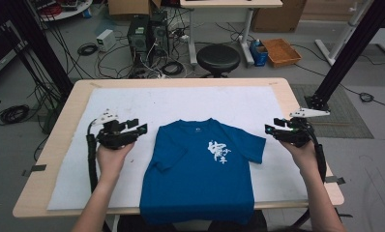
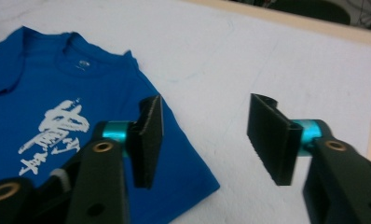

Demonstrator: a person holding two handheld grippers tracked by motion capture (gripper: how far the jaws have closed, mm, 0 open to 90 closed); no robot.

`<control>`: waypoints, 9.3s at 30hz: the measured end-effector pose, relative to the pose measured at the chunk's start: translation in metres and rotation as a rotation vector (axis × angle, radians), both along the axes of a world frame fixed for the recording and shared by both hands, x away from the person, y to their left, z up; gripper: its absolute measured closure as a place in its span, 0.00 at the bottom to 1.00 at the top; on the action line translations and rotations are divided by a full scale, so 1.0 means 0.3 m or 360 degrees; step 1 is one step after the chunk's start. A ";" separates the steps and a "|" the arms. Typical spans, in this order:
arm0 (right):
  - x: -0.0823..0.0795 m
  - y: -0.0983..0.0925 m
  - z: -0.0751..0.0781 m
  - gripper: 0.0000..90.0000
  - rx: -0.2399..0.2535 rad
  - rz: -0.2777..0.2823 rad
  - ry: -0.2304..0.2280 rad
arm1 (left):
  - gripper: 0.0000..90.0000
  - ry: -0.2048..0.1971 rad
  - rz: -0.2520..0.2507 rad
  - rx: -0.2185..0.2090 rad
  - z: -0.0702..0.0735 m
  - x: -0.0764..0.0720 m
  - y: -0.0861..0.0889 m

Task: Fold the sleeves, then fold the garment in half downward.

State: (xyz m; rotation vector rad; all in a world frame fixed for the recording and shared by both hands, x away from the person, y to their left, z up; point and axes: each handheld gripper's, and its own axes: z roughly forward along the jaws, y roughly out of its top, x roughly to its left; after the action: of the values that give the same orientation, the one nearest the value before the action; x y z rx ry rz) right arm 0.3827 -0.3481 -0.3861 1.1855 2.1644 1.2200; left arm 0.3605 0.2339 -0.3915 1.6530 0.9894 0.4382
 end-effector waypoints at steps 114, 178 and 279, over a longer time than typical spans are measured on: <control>-0.160 0.276 -0.063 0.78 -0.0044 0.0465 0.0109 | 0.51 0.0071 -0.0165 0.0083 -0.059 0.041 0.004; -0.175 0.432 -0.143 0.82 -0.0284 0.0608 0.0127 | 0.50 0.0109 -0.0173 0.0111 -0.078 0.036 -0.004; 0.180 0.379 -0.023 0.61 0.0029 0.0144 0.0049 | 0.59 0.0323 -0.0253 0.0118 -0.105 0.260 -0.218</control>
State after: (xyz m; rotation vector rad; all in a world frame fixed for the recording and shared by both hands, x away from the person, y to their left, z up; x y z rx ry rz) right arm 0.4366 -0.2346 -0.3929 1.1317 2.2563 1.2687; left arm 0.4384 0.1684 -0.4229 1.8553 0.9895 0.2056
